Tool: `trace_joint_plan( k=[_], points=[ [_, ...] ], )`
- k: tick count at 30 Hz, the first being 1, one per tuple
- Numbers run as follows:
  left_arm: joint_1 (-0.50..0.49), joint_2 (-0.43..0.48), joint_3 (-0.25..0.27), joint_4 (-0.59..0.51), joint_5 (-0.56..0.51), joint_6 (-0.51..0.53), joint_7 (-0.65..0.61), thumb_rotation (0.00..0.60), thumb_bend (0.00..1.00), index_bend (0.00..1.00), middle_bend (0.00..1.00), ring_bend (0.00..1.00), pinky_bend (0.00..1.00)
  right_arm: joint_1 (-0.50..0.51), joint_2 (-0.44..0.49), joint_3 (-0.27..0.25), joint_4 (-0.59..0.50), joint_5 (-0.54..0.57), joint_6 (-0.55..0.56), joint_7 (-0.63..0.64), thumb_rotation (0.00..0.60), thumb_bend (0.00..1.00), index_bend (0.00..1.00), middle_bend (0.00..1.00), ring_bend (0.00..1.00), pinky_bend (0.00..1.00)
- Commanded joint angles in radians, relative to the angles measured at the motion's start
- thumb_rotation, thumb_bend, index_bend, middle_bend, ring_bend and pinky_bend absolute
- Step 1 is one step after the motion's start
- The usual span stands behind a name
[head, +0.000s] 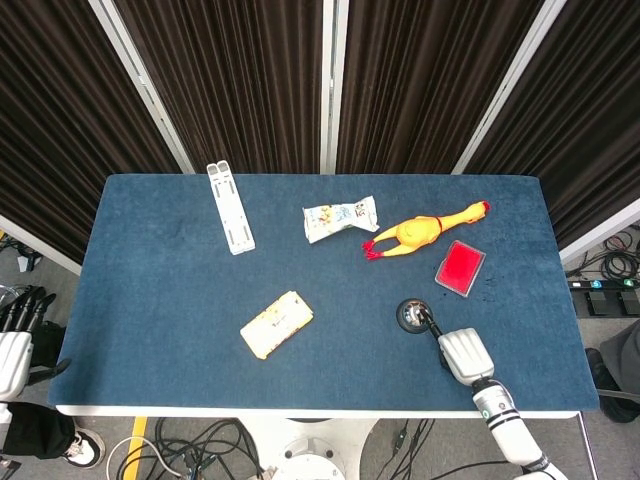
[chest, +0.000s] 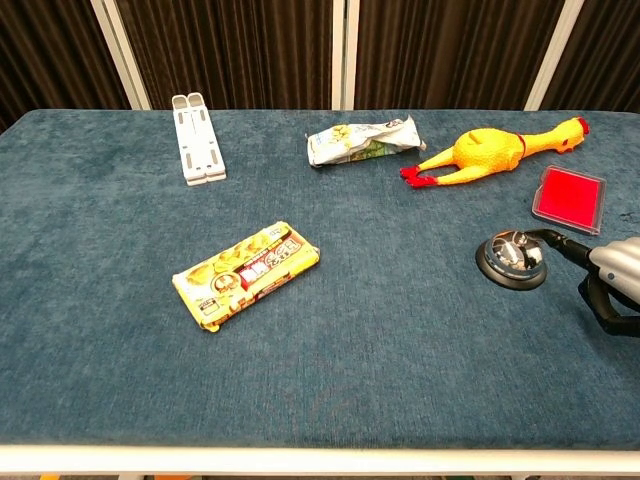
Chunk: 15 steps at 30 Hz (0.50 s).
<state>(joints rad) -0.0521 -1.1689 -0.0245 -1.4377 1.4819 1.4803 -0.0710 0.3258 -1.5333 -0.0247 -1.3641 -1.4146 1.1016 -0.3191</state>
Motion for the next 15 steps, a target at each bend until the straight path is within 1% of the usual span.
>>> trace_joint_plan(
  k=[1,6,9,10,11,12,13,14,15],
  points=[
    [0.001,0.002,-0.001,-0.003,0.002,0.004,-0.001,0.6,0.11,0.08,0.0,0.0,0.12,-0.008,0.036,0.02,-0.051,-0.066,0.1,0.021,0.6,1.0,0.0,0.91,0.86,0.84],
    [0.001,0.006,-0.001,-0.015,0.01,0.012,0.007,0.6,0.11,0.08,0.0,0.0,0.12,-0.041,0.131,0.059,-0.133,-0.146,0.274,0.04,0.6,1.0,0.0,0.91,0.86,0.84],
    [0.002,0.008,0.0,-0.023,0.015,0.017,0.013,0.6,0.11,0.08,0.0,0.0,0.12,-0.073,0.215,0.068,-0.178,-0.135,0.324,0.033,0.6,1.0,0.01,0.91,0.86,0.84],
    [0.002,0.008,0.0,-0.026,0.016,0.017,0.016,0.6,0.11,0.08,0.0,0.0,0.12,-0.086,0.237,0.071,-0.189,-0.126,0.34,0.033,0.6,1.0,0.02,0.91,0.86,0.84],
    [0.001,0.008,0.0,-0.028,0.017,0.017,0.019,0.6,0.11,0.08,0.0,0.0,0.12,-0.1,0.256,0.076,-0.193,-0.119,0.362,0.037,0.6,1.0,0.06,0.91,0.85,0.83],
    [0.0,0.008,0.001,-0.031,0.018,0.017,0.024,0.6,0.11,0.08,0.0,0.0,0.12,-0.119,0.275,0.082,-0.187,-0.112,0.393,0.051,0.6,0.98,0.12,0.89,0.83,0.81],
    [0.0,0.008,0.001,-0.034,0.02,0.016,0.028,0.6,0.11,0.08,0.0,0.0,0.12,-0.134,0.286,0.088,-0.176,-0.104,0.415,0.064,0.6,0.95,0.15,0.87,0.8,0.79],
    [-0.002,0.008,0.002,-0.039,0.022,0.015,0.034,0.6,0.11,0.08,0.0,0.0,0.12,-0.151,0.303,0.091,-0.155,-0.092,0.434,0.075,0.6,0.86,0.17,0.78,0.71,0.72],
    [-0.003,0.008,0.003,-0.043,0.024,0.015,0.04,0.6,0.11,0.08,0.0,0.0,0.12,-0.164,0.317,0.093,-0.138,-0.074,0.437,0.07,0.6,0.73,0.15,0.66,0.59,0.6]
  ],
)
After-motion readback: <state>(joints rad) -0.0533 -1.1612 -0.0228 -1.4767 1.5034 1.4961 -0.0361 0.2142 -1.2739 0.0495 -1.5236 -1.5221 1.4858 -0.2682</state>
